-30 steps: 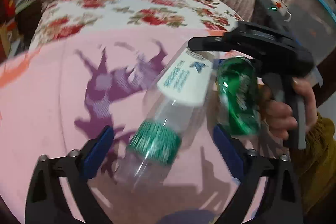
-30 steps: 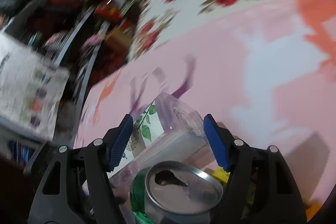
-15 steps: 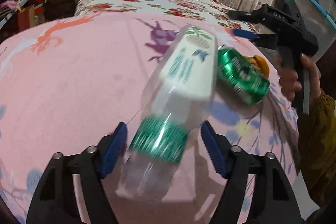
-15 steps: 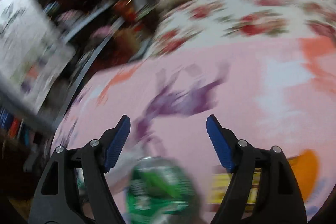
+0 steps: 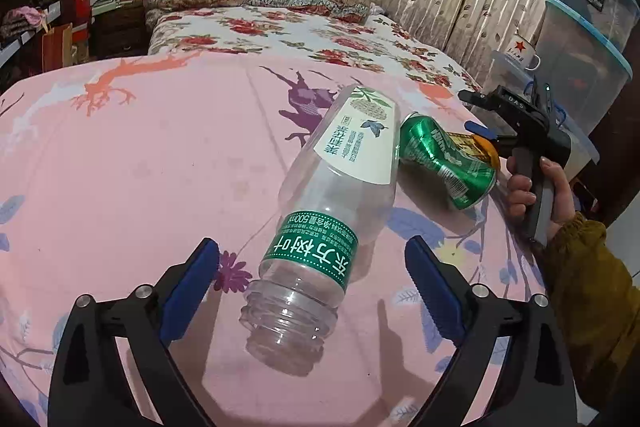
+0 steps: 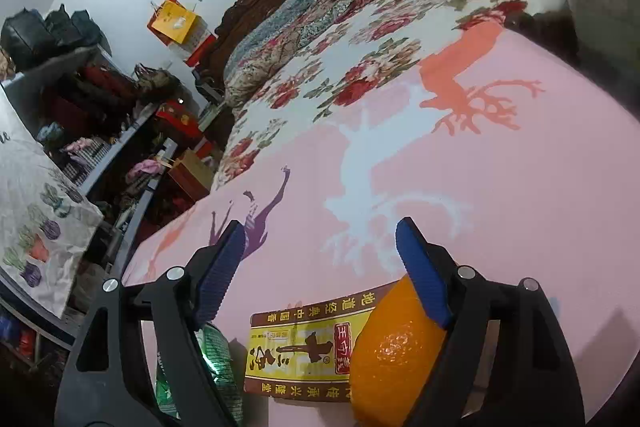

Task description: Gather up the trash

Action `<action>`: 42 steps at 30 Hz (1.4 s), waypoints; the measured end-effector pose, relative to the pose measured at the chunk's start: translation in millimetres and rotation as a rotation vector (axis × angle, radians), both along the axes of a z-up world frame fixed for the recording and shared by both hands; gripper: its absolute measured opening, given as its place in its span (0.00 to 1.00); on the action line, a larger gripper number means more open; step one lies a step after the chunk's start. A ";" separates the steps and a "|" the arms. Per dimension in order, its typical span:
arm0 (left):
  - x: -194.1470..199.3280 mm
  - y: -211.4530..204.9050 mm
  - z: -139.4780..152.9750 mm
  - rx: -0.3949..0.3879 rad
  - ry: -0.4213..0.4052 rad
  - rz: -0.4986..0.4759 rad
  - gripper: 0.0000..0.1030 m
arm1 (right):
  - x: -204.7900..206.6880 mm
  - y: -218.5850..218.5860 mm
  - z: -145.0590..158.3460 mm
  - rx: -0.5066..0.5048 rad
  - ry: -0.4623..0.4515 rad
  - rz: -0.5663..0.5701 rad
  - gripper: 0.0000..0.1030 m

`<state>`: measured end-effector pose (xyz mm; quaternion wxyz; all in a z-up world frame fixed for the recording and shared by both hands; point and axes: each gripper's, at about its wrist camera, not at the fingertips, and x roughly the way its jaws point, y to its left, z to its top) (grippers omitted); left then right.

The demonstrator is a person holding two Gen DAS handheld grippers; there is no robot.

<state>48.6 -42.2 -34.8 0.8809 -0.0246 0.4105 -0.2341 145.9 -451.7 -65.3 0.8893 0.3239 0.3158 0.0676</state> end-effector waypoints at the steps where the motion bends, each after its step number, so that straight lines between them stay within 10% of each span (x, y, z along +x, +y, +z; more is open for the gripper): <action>1: 0.4 -0.7 -0.3 0.002 0.003 -0.001 0.88 | -0.4 -0.1 -0.5 0.000 -0.003 0.000 0.77; 17: 3.0 3.5 -1.5 -0.020 0.015 0.006 0.88 | -23.8 -52.3 -19.4 0.218 -0.007 -0.192 0.76; 28: 6.1 6.5 -3.6 -0.027 0.028 0.027 0.87 | -10.3 -23.5 -19.8 0.112 0.100 -0.033 0.68; 35: 7.5 6.6 -4.2 -0.021 0.036 0.033 0.87 | -66.3 43.8 -15.1 0.165 0.096 0.298 0.65; 42: -0.8 20.0 3.9 -0.034 0.001 0.073 0.88 | -119.7 42.2 1.9 0.080 0.020 0.156 0.70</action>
